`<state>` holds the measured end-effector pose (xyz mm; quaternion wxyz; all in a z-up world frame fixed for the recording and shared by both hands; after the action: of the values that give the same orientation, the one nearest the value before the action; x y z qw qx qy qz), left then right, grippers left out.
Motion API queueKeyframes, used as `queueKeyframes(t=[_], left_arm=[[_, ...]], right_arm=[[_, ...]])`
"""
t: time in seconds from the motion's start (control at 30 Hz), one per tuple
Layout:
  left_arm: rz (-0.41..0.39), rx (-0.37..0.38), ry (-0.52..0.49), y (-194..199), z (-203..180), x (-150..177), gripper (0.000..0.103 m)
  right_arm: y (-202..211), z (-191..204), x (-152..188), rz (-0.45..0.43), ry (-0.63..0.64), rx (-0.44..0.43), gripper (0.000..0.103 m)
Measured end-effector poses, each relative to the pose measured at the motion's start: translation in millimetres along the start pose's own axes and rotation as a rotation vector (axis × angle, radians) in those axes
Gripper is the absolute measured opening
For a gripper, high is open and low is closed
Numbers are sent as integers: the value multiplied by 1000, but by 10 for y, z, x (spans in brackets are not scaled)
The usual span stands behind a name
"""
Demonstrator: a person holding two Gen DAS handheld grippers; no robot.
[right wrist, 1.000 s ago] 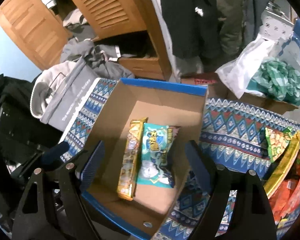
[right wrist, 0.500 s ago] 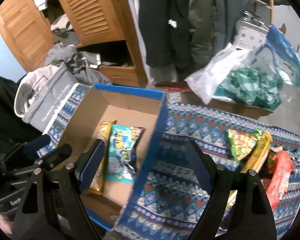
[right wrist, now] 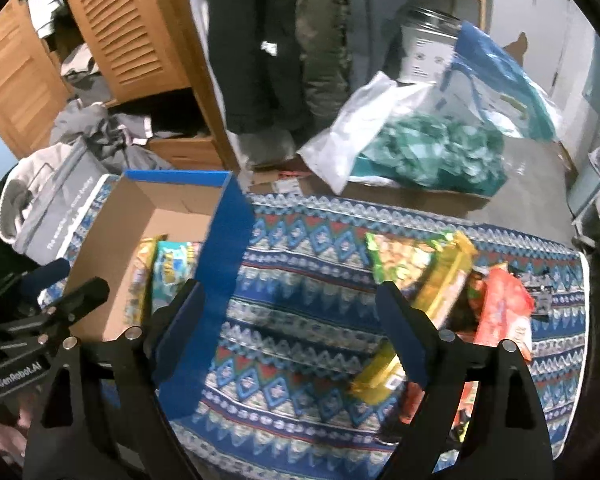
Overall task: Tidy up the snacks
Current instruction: 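Move both tools back to the snack pile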
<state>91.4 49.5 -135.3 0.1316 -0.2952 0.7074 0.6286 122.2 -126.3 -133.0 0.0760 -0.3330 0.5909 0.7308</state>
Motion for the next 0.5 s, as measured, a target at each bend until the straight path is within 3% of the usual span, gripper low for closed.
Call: queueKeyframes(t=[0.5], left_arm=[[44, 64, -100, -133, -786, 157, 82]], right_arm=[[186, -945, 405, 10, -106, 96, 88]])
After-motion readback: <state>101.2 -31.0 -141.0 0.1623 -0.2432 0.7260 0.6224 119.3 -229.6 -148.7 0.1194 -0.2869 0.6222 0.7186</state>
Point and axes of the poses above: each gripper's, at about its wrist camera, not at the fingertips, and y roughly against the way its jaws point, z to its left, x to its underside, the point moved 10 cm from there along -y, roughly the way its jaws point, and after that the axes turned 7 degrees about y, right-handed, at the moved point
